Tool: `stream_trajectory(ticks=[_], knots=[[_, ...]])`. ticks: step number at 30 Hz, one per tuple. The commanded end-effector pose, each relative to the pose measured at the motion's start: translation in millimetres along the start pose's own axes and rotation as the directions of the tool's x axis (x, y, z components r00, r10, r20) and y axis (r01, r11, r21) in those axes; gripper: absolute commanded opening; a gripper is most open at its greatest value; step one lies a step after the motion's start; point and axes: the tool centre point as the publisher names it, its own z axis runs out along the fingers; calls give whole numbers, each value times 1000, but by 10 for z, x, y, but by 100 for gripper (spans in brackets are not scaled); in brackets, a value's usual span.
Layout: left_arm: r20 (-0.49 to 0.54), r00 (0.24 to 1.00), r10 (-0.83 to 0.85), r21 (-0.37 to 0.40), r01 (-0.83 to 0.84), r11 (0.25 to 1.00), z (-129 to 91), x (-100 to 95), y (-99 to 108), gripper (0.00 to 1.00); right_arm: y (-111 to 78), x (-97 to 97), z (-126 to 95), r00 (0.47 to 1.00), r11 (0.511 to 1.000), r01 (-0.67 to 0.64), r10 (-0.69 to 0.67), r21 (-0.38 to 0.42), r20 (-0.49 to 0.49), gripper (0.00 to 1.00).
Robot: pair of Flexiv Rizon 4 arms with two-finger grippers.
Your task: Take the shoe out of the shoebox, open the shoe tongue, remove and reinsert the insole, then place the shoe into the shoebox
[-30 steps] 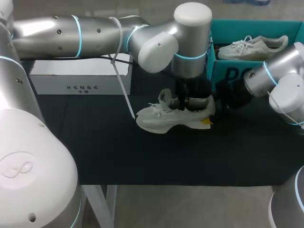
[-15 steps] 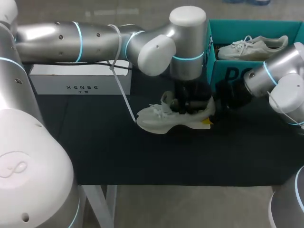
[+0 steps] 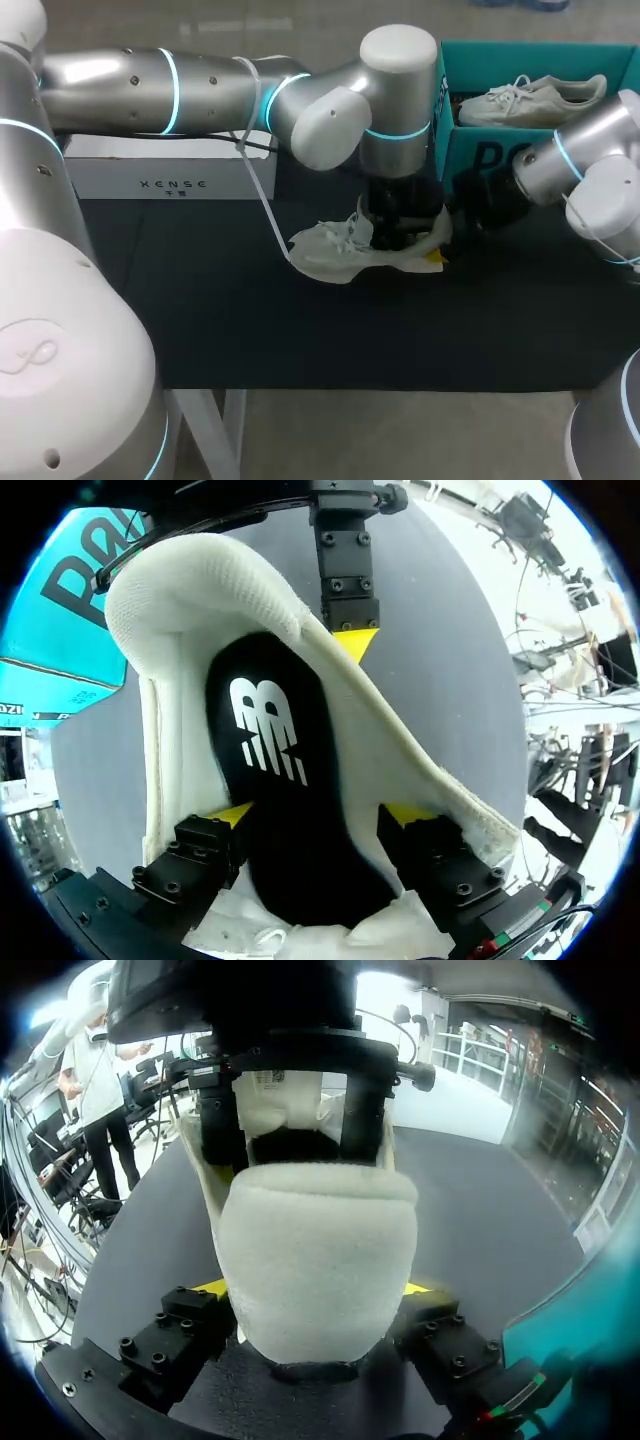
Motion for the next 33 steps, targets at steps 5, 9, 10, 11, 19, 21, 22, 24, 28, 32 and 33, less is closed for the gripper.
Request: stream_trajectory(ticks=[5, 9, 10, 11, 19, 21, 22, 24, 28, 32, 33], knots=[[154, 986, -59, 7, 59, 998, 112, -17, 42, 90, -57, -23, 79, 1000, 1000, -3, 3, 3, 0, 0], [162, 984, -75, -1, 76, 997, 122, -88, 87, 59, -57, -23, 79, 1000, 1000, -3, 3, 3, 0, 0], [168, 983, -79, -3, 81, 997, 124, -97, 91, 54, -57, -23, 79, 1000, 1000, -3, 3, 3, 0, 0], [171, 982, -80, -5, 82, 997, 124, -108, 96, 47, -57, -23, 79, 1000, 1000, -3, 3, 3, 0, 0], [187, 980, -64, -26, 70, 997, 196, -104, 59, 47, -57, -23, 79, 1000, 1000, -3, 3, 3, 0, 0], [199, 977, -81, -28, 88, 996, 222, -100, 57, 51, -57, -23, 79, 1000, 1000, -3, 3, 3, 0, 0], [201, 976, -88, -23, 94, 995, 235, -102, 61, 54, -57, -23, 79, 1000, 1000, -3, 3, 3, 0, 0], [201, 975, -94, -28, 102, 994, 259, -111, 67, 49, -57, -23, 79, 1000, 1000, -3, 3, 3, 0, 0], [220, 969, -110, -51, 124, 991, 282, -128, 78, 28, -57, -23, 79, 1000, 1000, -3, 3, 3, 0, 0], [249, 963, -108, -77, 131, 988, 281, -127, 86, 0, -57, -23, 79, 1000, 1000, -3, 3, 3, 0, 0], [253, 961, -108, -83, 133, 988, 281, -124, 88, 0, -57, -23, 79, 1000, 1000, -3, 3, 3, 0, 0]])
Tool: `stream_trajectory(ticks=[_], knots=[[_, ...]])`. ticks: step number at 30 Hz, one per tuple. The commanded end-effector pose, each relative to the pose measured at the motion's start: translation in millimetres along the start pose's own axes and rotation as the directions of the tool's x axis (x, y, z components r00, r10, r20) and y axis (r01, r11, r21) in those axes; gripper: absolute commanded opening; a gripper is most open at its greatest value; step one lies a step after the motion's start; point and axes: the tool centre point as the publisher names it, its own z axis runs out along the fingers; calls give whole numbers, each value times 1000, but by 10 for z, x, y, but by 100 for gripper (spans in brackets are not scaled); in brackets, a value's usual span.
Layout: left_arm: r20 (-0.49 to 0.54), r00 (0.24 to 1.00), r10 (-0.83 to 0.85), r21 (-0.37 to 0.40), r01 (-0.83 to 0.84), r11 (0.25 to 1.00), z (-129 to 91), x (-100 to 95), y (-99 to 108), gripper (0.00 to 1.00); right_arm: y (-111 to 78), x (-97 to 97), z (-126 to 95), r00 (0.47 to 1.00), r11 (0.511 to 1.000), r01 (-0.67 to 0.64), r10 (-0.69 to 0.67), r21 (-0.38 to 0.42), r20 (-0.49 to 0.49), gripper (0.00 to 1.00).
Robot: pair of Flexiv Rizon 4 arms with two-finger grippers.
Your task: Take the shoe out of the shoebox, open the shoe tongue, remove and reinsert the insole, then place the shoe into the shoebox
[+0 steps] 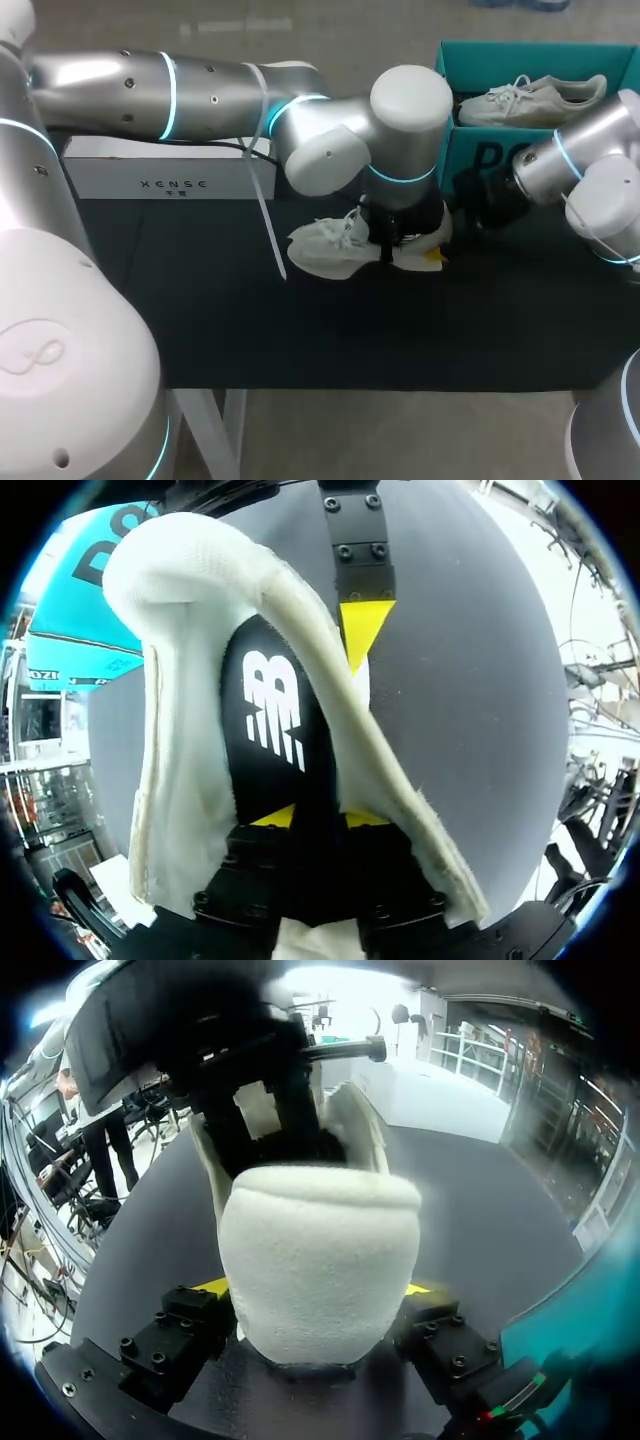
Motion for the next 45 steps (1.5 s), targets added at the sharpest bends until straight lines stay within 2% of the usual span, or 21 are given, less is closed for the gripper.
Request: stream_trajectory(ticks=[1, 10, 16, 21, 31, 39, 45], knots=[[24, 1000, -4, -21, 5, 1000, 272, -61, -22, 0, -53, 8, 80, 1000, 1000, 0, 0, 3, -5, 0], [3, 998, -60, -7, 60, 998, 210, -13, 59, 0, -53, 8, 80, 1000, 1000, 0, 0, 3, -5, 0], [-14, 996, -93, 66, 94, 993, -105, -57, 120, 0, -53, 8, 80, 1000, 1000, 0, 0, 3, -5, 0], [17, 993, -118, 121, 115, 986, -344, -133, 166, 0, -53, 8, 80, 1000, 1000, 0, 0, 3, -5, 0], [31, 981, -191, 155, 184, 971, -402, -252, 311, 0, -53, 8, 80, 1000, 1000, 0, 0, 3, -5, 0], [-92, 969, -231, 306, 248, 919, -359, -338, 446, 0, -53, 8, 80, 1000, 1000, 0, 0, 3, -5, 0], [-147, 976, -163, 459, 213, 863, -596, -305, 212, 0, -53, 8, 80, 1000, 1000, 0, 0, 3, -5, 0]])
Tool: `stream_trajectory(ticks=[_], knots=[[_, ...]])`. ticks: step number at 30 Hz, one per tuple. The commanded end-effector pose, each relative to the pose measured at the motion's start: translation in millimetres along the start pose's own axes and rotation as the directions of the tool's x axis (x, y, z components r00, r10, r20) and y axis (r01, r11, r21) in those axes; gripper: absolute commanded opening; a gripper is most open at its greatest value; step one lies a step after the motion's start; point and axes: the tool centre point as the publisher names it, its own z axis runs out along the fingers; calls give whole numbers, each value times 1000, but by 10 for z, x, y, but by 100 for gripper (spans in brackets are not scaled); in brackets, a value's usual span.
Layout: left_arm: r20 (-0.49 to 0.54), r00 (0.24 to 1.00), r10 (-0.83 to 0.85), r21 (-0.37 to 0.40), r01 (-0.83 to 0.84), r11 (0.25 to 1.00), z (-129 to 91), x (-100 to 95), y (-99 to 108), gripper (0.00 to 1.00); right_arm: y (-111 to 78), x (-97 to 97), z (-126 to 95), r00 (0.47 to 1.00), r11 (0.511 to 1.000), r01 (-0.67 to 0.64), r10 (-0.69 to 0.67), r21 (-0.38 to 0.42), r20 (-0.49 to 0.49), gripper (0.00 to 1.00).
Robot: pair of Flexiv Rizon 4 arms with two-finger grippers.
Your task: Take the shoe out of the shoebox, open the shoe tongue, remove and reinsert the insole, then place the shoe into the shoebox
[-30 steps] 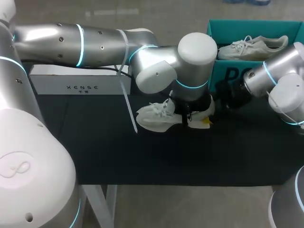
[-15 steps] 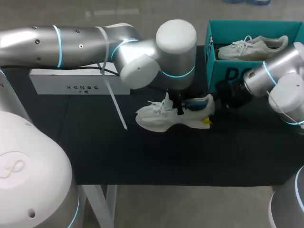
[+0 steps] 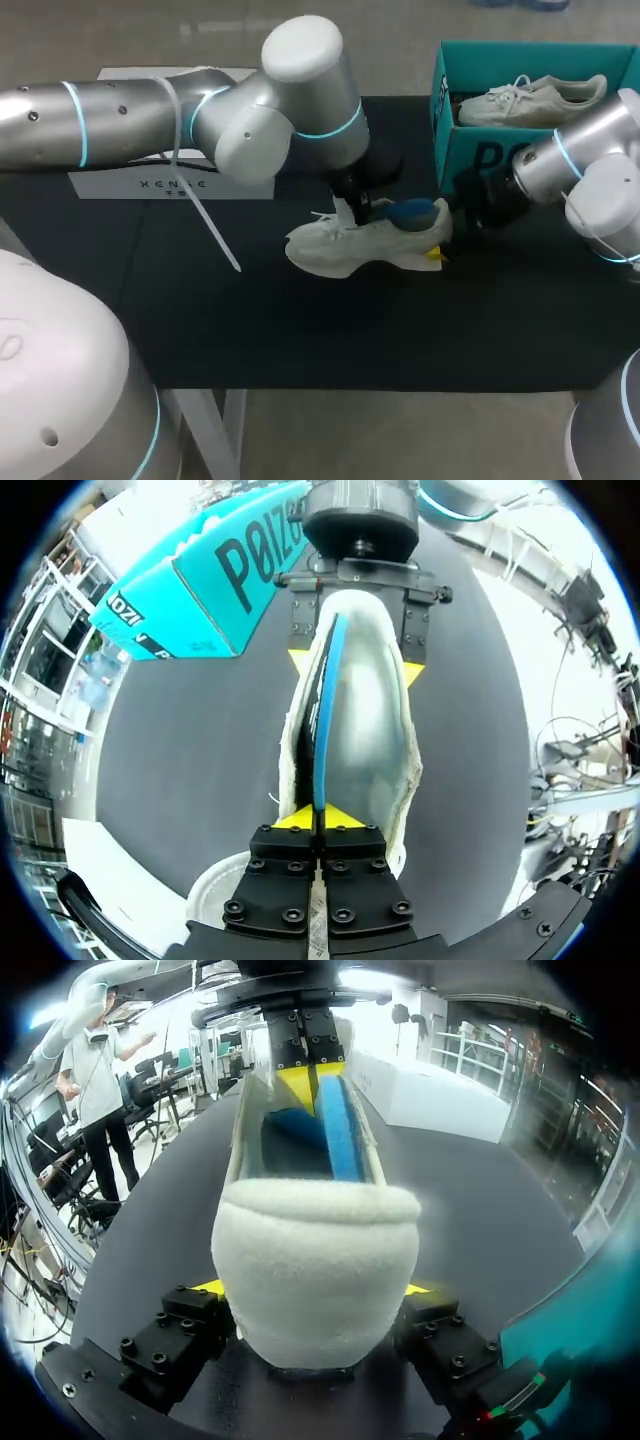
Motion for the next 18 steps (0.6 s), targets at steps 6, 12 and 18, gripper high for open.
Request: stream_trajectory(ticks=[6, 12, 18], knots=[[-77, 996, 47, 250, -26, 968, -200, 56, -221, 0, -55, 8, 86, 1000, 1000, 0, 0, 3, -1, 0], [-76, 996, 41, 257, -20, 966, -258, 26, -241, 0, -55, 8, 86, 1000, 1000, 0, 0, 3, -1, 0], [-76, 997, 16, 248, 4, 969, -258, 2, -78, 0, -55, 8, 86, 1000, 1000, 0, 0, 3, -1, 0]])
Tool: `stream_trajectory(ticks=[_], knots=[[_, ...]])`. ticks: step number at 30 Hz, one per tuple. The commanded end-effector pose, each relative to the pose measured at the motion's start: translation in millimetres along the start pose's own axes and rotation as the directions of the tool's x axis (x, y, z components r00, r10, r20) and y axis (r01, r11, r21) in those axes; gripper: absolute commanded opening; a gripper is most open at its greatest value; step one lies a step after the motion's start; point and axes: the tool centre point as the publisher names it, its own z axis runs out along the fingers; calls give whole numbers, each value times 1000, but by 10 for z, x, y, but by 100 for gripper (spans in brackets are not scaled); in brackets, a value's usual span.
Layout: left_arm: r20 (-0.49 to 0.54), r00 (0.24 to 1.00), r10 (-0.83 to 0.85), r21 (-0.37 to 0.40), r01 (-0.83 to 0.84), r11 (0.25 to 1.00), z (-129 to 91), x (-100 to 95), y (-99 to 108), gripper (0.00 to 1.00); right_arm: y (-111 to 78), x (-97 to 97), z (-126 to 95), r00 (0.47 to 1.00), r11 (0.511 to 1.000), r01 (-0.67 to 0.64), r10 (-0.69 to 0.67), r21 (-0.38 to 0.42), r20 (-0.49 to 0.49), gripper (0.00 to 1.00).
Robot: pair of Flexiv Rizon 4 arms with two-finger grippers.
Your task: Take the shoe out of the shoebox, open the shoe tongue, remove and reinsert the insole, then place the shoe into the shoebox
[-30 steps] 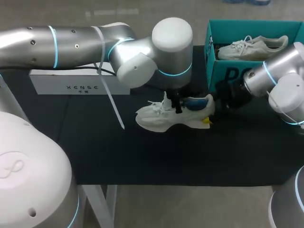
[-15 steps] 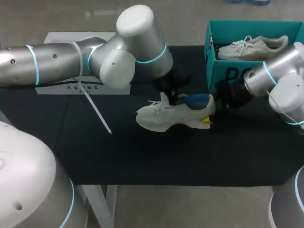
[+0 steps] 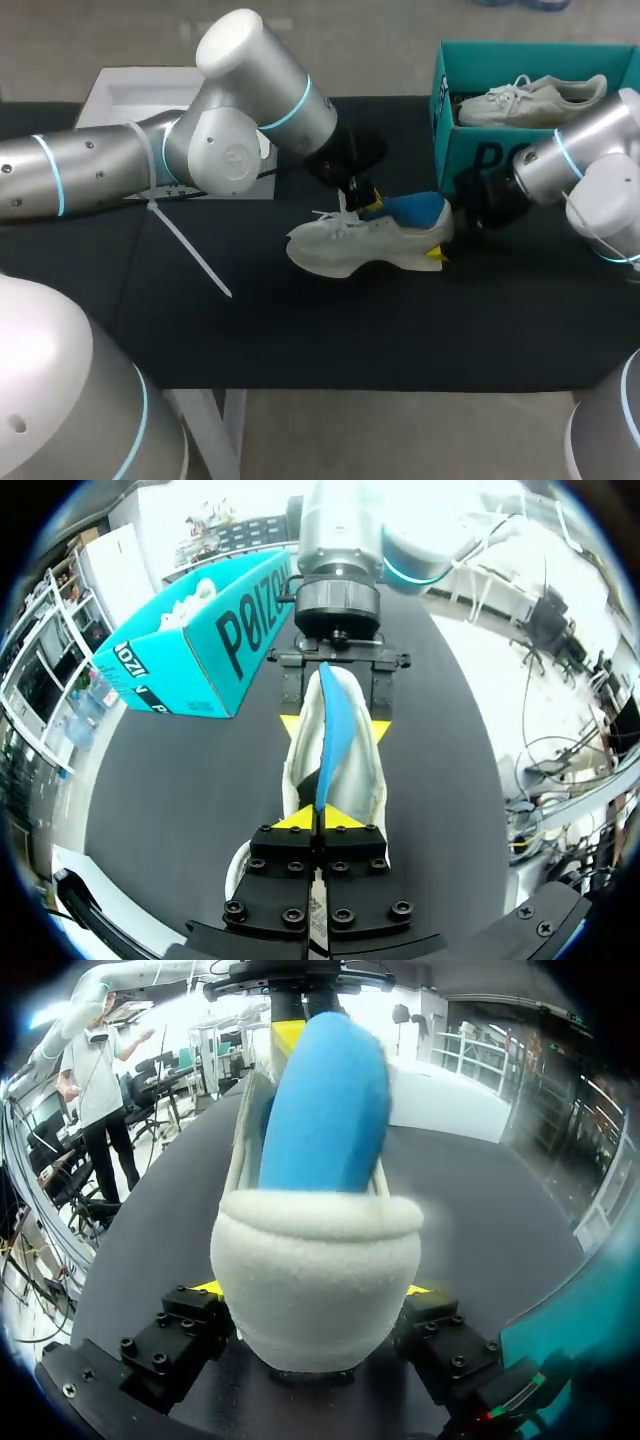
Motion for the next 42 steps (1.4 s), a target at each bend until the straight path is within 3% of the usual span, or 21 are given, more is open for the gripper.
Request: stream_trajectory(ticks=[1, 7, 14, 21, 26, 32, 35, 42], knots=[[9, 1000, -10, 4, 10, 1000, -86, 15, 94, 0, -53, 5, 86, 1000, 1000, 0, 0, 4, 0, 0], [18, 1000, -23, 38, 22, 999, -192, 8, 96, 0, -53, 5, 86, 1000, 1000, 0, 0, 4, 0, 0], [-6, 1000, 25, 142, -24, 990, -339, -3, -259, 0, -53, 5, 86, 1000, 1000, 0, 0, 4, 0, 0], [-41, 999, 28, 186, -20, 982, -251, -98, -489, 0, -53, 5, 86, 1000, 1000, 0, 0, 4, 0, 0], [-49, 996, 81, 251, -66, 966, -346, -60, -836, 0, -53, 5, 86, 1000, 1000, 0, 0, 4, 0, 0], [-73, 984, 162, 337, -129, 933, -640, 33, -1254, 0, -53, 5, 86, 1000, 1000, 0, 0, 4, 0, 0], [-70, 973, 221, 301, -190, 934, -849, 150, -1409, 0, -53, 5, 86, 1000, 1000, 0, 0, 4, 0, 0], [-70, 973, 221, 301, -190, 934, -849, 150, -1409, 0, -53, 5, 86, 1000, 1000, 0, 0, 4, 0, 0]])
